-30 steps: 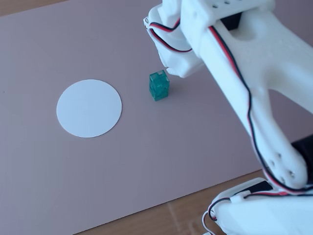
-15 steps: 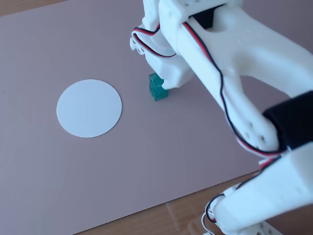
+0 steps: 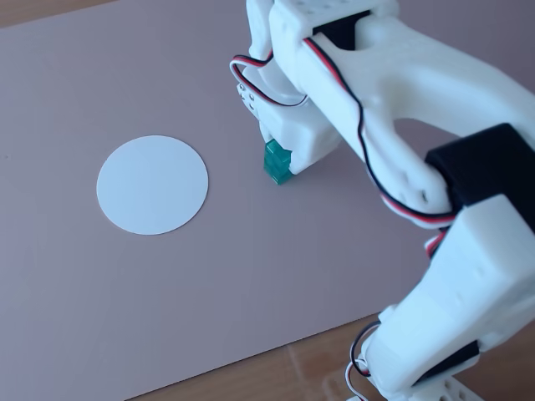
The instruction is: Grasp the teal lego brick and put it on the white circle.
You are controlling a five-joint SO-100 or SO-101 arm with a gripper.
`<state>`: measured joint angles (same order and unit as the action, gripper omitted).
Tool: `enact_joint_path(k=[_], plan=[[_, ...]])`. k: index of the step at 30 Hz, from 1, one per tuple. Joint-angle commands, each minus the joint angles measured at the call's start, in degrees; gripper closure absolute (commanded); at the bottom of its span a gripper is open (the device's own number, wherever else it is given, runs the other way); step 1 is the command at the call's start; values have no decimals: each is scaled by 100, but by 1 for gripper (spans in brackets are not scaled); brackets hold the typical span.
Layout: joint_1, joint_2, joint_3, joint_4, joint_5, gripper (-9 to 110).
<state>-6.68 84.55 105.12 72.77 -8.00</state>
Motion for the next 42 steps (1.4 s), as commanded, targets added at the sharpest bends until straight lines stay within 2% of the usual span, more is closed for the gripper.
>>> enact_joint_path(k=[1, 7, 15, 25, 34, 42], plan=[[-35, 308, -237, 26, 62, 102], [-79, 1037, -457, 325, 299, 102], [-431, 1310, -2522, 1204, 712, 102], [-1854, -598, -5238, 2408, 483, 102], [-2118, -2136, -5361, 2566, 193, 102], [-2206, -2470, -5273, 2628, 132, 102]])
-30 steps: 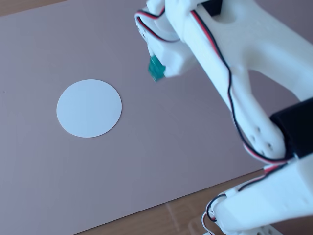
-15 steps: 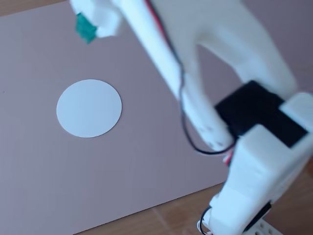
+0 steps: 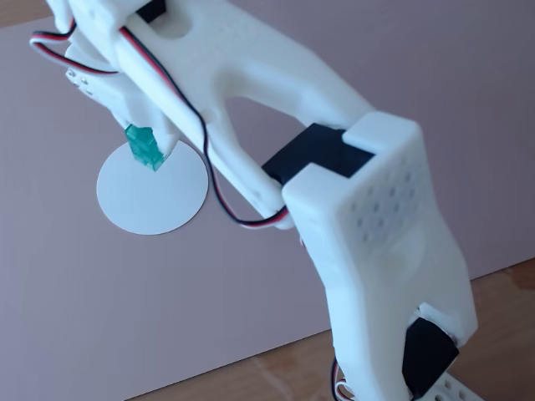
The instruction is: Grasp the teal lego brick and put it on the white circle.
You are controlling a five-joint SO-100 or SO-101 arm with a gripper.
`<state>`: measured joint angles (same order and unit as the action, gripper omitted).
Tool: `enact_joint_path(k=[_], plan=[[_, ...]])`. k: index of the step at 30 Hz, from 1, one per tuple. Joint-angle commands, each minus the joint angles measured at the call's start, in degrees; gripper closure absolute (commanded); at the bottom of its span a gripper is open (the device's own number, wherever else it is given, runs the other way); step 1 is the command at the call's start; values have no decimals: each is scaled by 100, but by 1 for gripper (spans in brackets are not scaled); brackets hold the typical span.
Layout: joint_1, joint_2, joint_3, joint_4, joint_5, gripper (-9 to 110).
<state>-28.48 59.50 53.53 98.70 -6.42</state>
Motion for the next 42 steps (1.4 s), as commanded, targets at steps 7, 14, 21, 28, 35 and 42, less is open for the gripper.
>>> enact_joint_path(k=[7, 14, 21, 28, 35, 42], plan=[[-79, -26, -88, 105, -114, 87], [-105, 18, 26, 123, -185, 86], [-44, 97, 26, 123, -167, 86], [9, 290, 79, 158, -202, 86], [-316, 598, 1037, 158, -510, 88], [-334, 1239, 1617, 132, -580, 91]])
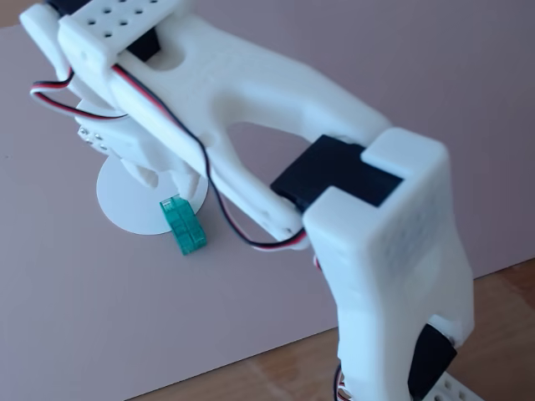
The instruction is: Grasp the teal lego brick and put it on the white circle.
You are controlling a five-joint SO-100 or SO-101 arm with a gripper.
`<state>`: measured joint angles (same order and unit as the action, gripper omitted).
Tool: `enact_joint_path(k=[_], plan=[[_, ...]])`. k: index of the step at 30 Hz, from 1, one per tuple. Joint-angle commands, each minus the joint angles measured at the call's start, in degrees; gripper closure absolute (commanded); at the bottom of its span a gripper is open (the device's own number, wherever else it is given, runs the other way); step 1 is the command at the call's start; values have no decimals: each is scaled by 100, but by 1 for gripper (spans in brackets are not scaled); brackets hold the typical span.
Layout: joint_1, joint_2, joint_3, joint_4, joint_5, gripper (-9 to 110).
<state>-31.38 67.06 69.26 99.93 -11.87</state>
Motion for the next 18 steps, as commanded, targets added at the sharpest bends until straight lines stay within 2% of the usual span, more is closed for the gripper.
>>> enact_joint_path(k=[1, 4, 9, 18], plan=[[-18, 624, 88, 9, -18, 93], [132, 1222, 272, -70, 193, 102], [510, 3076, 1380, -782, 642, 102], [1564, 7040, 4614, -2777, 896, 102]])
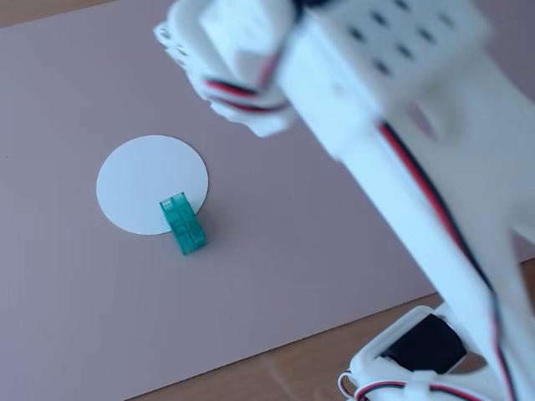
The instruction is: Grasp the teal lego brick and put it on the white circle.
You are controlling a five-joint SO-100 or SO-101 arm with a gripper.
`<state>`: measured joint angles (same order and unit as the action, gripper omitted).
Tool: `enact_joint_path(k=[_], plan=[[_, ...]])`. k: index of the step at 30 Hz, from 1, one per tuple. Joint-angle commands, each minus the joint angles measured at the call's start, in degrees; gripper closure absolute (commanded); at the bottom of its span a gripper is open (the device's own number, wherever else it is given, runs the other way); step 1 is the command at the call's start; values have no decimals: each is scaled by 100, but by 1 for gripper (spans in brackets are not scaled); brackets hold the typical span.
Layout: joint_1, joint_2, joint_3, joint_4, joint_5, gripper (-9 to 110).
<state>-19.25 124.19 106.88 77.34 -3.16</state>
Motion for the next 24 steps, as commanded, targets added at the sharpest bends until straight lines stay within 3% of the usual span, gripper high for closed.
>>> enact_joint_path(k=[1, 11, 24], plan=[[483, 1740, 1195, -677, -35, 102], [1274, 4825, 3779, -1292, -448, 102], [1521, 6812, 5968, -1283, -589, 102]])
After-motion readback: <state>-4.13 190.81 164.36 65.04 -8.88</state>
